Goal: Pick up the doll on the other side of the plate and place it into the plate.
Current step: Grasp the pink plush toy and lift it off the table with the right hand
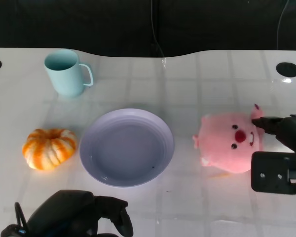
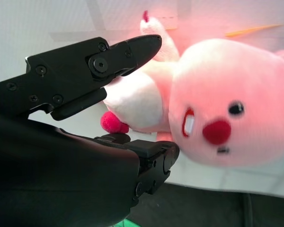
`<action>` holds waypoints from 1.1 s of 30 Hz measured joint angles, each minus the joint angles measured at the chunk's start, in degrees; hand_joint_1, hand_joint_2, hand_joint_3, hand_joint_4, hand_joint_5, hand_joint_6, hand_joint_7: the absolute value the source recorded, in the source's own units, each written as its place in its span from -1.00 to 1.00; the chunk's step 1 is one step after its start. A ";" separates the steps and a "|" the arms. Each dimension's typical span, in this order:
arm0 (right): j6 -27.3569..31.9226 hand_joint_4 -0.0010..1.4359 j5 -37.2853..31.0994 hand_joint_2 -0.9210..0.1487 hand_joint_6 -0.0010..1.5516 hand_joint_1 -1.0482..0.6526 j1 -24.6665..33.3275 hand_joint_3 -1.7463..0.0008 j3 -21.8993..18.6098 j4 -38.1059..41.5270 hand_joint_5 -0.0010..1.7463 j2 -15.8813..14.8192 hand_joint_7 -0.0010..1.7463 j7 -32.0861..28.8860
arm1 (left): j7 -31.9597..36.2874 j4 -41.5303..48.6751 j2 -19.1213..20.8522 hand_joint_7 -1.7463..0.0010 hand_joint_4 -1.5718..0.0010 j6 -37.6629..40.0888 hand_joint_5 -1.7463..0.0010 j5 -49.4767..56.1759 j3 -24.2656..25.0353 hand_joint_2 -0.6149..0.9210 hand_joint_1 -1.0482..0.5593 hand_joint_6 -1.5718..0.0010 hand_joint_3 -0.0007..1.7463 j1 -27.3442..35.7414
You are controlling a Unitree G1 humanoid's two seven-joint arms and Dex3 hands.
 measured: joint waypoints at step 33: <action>-15.90 0.27 4.66 -1.00 0.58 -0.10 -23.33 0.66 8.66 52.86 -0.07 10.89 -0.93 -31.38 | -0.32 -3.63 -0.32 0.00 0.09 3.30 -0.54 0.25 -1.09 1.00 -0.06 0.02 -0.61 0.43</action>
